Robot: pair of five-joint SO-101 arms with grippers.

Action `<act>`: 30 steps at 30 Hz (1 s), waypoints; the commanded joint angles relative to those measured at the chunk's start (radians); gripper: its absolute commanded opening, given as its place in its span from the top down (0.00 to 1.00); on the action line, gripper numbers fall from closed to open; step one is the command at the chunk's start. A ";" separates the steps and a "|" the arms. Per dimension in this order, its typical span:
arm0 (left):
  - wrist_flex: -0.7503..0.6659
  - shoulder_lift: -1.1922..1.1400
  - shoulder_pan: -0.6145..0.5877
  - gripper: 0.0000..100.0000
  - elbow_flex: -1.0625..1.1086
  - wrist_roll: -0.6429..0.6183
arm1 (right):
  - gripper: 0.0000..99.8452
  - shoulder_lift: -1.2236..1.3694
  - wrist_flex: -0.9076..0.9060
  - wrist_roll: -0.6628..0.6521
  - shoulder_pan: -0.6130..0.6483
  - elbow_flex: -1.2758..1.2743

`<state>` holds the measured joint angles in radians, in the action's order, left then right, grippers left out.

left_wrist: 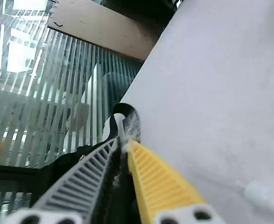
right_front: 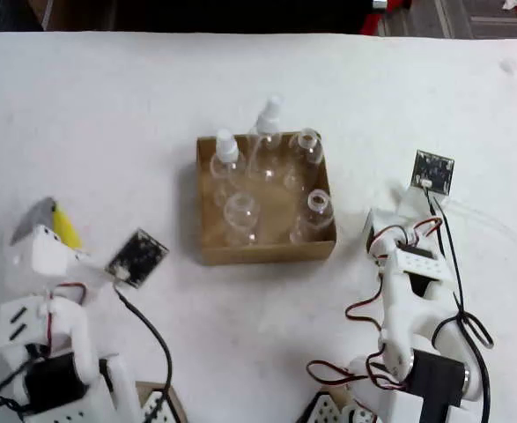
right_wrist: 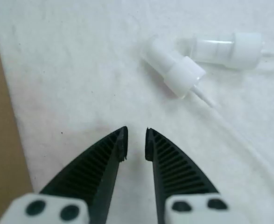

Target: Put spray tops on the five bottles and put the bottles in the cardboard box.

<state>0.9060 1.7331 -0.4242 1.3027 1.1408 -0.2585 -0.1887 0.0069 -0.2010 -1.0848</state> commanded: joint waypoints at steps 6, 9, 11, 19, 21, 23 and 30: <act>0.084 -0.750 -0.185 0.97 -0.476 0.407 | 0.95 -0.038 0.012 -0.006 0.001 0.005; 0.288 -1.004 -0.174 0.97 -0.681 0.621 | 0.95 -0.038 0.012 -0.006 0.001 0.005; 0.423 -1.158 -0.173 0.97 -0.809 0.766 | 0.95 -0.038 0.012 -0.006 0.001 0.005; 0.654 -1.664 -0.173 0.76 -1.154 0.934 | 0.95 -0.039 0.015 -0.006 0.001 -0.005; 0.661 -1.764 -0.185 0.78 -1.188 0.965 | 0.95 -0.039 0.018 -0.006 0.001 -0.002; 0.678 -1.831 -0.197 0.79 -1.195 1.040 | 0.95 -0.039 0.021 -0.006 0.001 0.002; 0.698 -1.863 -0.165 0.79 -1.180 1.140 | 0.95 -0.033 0.051 -0.006 0.002 0.000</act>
<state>1.6118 -0.1297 -0.6068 0.1580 2.2486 -0.2585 -0.1580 0.0069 -0.2010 -1.0940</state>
